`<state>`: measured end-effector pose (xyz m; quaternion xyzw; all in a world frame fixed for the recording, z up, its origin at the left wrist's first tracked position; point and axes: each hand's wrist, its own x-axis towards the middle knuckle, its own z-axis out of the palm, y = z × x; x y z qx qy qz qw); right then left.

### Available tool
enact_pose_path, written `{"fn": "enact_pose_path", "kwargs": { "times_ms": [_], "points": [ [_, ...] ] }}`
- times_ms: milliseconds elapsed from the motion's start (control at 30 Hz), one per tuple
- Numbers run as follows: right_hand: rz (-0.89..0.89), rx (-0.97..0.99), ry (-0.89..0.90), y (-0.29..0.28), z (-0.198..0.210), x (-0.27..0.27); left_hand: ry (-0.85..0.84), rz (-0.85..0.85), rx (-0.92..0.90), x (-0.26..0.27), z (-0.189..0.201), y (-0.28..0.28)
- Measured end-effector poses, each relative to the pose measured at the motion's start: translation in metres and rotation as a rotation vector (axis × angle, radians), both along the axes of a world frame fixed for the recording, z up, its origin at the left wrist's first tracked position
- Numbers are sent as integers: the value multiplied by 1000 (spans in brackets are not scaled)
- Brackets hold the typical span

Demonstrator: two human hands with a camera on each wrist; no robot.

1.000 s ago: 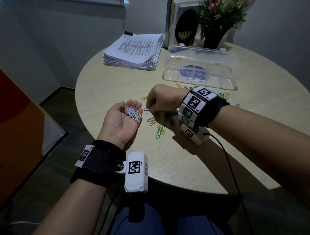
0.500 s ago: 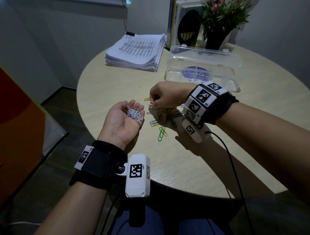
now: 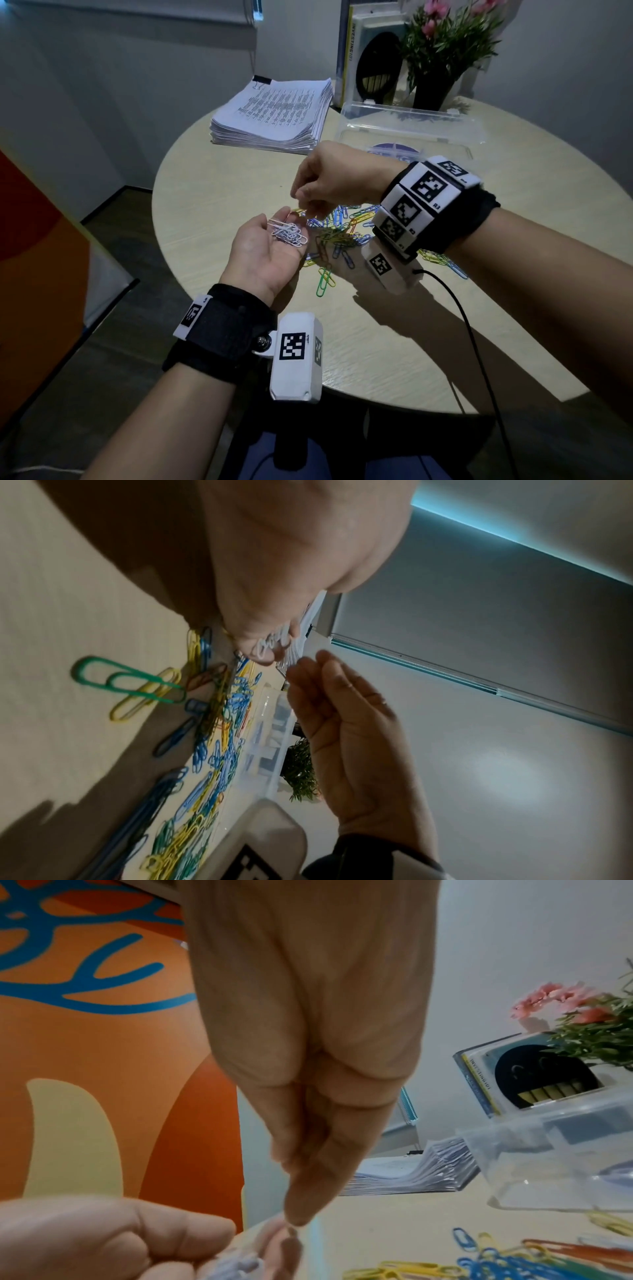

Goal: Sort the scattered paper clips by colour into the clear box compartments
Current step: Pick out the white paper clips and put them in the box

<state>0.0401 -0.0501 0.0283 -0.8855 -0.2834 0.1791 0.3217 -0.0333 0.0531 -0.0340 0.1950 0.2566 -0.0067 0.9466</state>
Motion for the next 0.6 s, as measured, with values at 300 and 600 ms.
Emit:
{"fn": "enact_pose_path", "kwargs": {
  "times_ms": [300,600],
  "points": [
    [-13,-515,-265,-9,-30,12,73,40,101,2,-6,5],
    [-45,-430,-207,-28,-18,18,49,31,117,7,-4,-2]
  ]
}}
